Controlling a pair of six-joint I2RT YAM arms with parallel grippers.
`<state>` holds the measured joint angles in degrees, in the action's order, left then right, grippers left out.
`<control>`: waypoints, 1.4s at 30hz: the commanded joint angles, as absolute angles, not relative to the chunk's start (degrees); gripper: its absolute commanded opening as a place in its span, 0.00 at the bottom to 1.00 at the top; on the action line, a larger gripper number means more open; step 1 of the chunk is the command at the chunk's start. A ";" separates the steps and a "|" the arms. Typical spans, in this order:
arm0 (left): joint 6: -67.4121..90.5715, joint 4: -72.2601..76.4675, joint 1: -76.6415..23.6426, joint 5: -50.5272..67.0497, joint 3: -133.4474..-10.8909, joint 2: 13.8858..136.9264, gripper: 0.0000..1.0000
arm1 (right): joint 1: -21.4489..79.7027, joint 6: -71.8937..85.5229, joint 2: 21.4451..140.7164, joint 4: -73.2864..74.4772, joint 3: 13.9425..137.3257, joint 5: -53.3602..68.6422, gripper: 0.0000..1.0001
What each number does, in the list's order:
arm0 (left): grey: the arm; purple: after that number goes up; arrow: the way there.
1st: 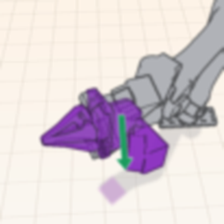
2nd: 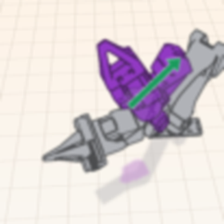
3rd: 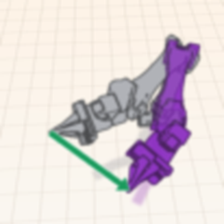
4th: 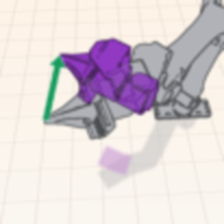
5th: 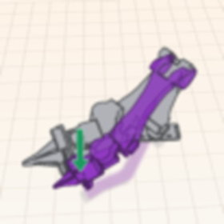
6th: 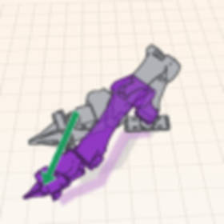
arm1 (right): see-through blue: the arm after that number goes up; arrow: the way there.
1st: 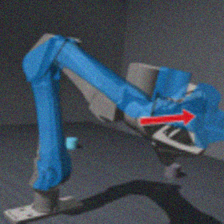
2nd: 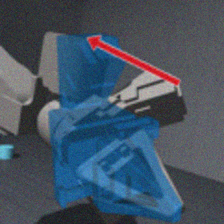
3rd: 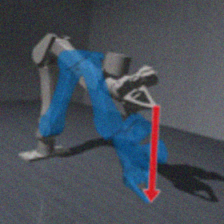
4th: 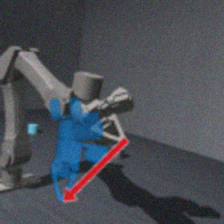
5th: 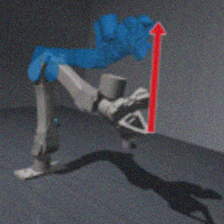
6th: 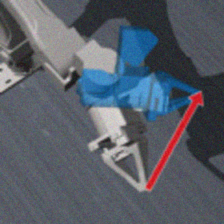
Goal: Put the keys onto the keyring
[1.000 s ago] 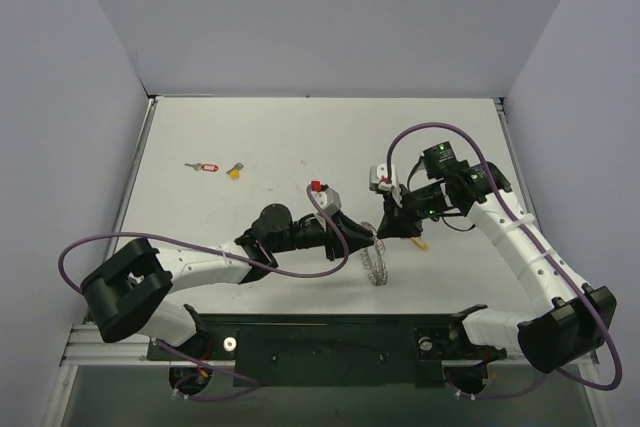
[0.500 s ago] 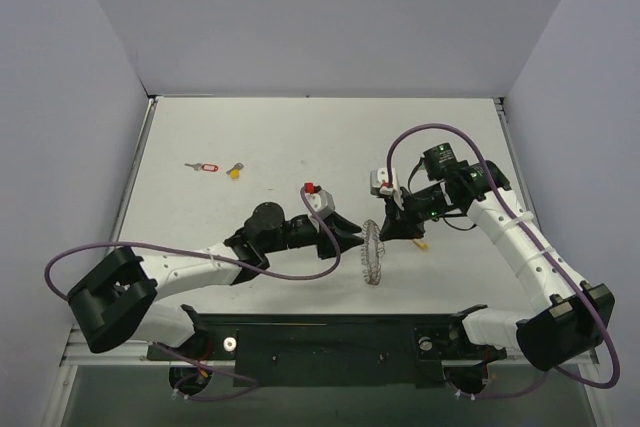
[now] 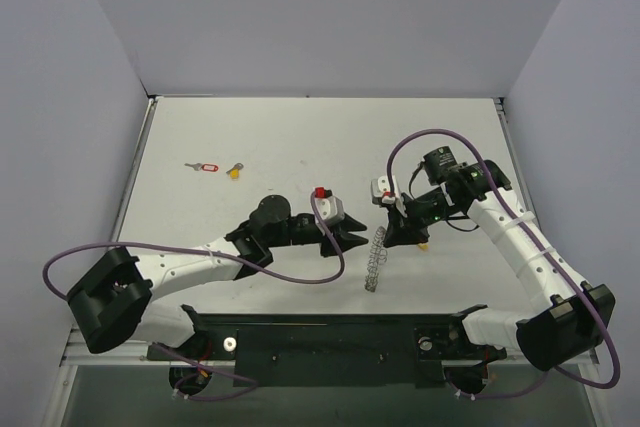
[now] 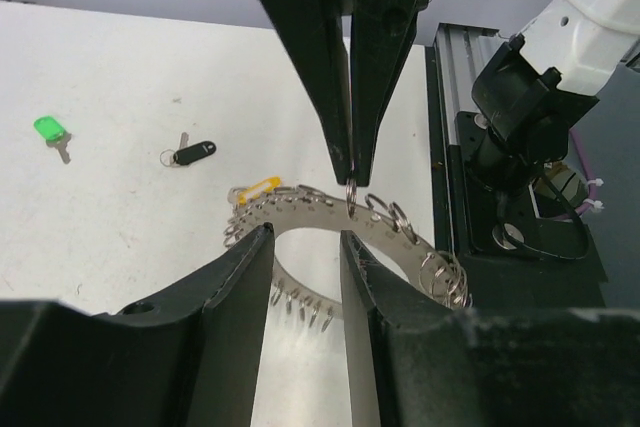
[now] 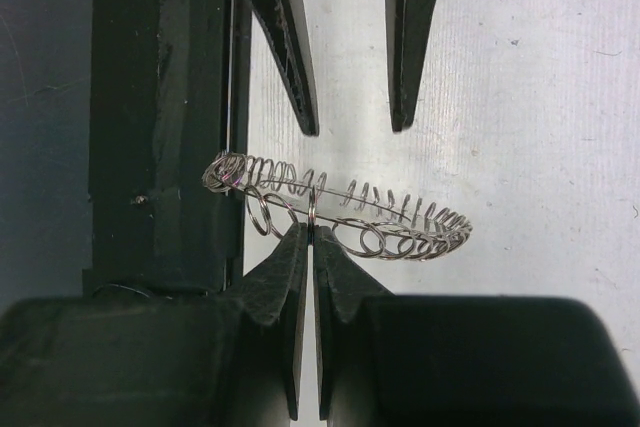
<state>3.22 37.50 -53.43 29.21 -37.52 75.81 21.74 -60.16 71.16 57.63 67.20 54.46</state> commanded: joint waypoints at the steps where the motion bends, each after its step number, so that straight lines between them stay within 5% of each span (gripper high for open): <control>1: 1.58 40.16 -54.84 32.69 -42.27 78.83 0.43 | 21.53 -62.23 71.54 60.38 69.26 56.95 0.00; 22: 6.15 45.88 -56.51 32.70 -43.51 84.81 0.31 | 20.65 -63.02 71.11 60.73 69.08 57.92 0.00; 28: 7.21 46.23 -56.60 33.13 -43.86 85.52 0.00 | 20.65 -63.02 71.10 60.82 69.00 58.01 0.00; 34: 12.02 52.88 -56.51 31.21 -41.06 85.34 0.00 | 19.34 -63.10 71.10 60.65 68.73 59.67 0.01; 38: 17.13 65.26 -56.51 26.47 -35.44 84.99 0.00 | 15.13 -65.29 69.88 60.64 66.54 65.90 0.41; 42: 19.33 73.19 -56.51 25.40 -32.17 85.34 0.00 | 12.31 -70.48 67.59 60.47 64.16 69.86 0.51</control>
